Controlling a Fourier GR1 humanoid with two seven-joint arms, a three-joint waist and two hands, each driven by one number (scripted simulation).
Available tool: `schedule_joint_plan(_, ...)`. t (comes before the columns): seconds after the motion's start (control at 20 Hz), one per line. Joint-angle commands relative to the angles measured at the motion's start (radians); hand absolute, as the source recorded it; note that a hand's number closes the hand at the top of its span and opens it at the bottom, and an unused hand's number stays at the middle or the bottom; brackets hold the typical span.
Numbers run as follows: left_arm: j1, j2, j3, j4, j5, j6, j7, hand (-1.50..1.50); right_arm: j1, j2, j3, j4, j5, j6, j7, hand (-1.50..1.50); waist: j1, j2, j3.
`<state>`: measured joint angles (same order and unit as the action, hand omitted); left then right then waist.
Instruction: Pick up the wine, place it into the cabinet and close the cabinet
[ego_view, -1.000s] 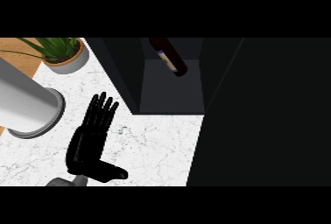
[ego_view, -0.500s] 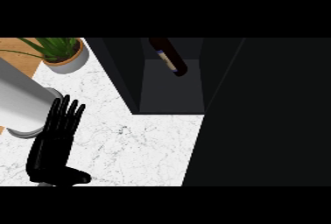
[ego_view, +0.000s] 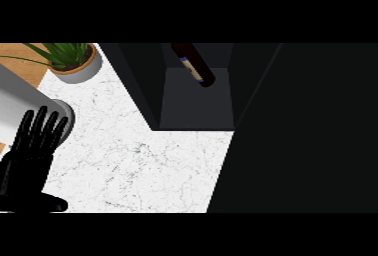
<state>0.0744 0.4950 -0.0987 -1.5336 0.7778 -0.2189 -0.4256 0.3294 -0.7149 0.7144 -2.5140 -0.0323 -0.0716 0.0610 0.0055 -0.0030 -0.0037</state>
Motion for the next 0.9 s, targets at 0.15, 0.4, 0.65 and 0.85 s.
schedule_joint_plan(0.15, -0.01, 0.026, 0.03, 0.023, 0.015, -0.048, 0.017, -1.5, -0.121, 0.154, 0.127, -0.138, -0.001, -0.042, 0.16, 1.5, 0.012, 0.004, -0.002)
schedule_joint_plan(0.4, -0.046, 0.075, 0.083, 0.059, 0.067, -0.09, 0.05, -1.5, -0.194, 0.201, 0.11, -0.099, -0.048, -0.024, 0.193, 1.5, 0.026, 0.01, -0.004)
schedule_joint_plan(0.65, -0.026, 0.07, 0.086, 0.055, 0.079, -0.118, 0.046, -1.5, -0.28, 0.247, 0.095, -0.07, -0.069, -0.013, 0.276, 1.5, 0.044, 0.008, -0.006)
schedule_joint_plan(0.85, -0.044, 0.095, 0.099, 0.075, 0.083, -0.133, 0.064, -1.5, -0.407, 0.349, 0.062, 0.044, -0.089, -0.028, 0.315, 1.5, 0.063, 0.013, -0.005)
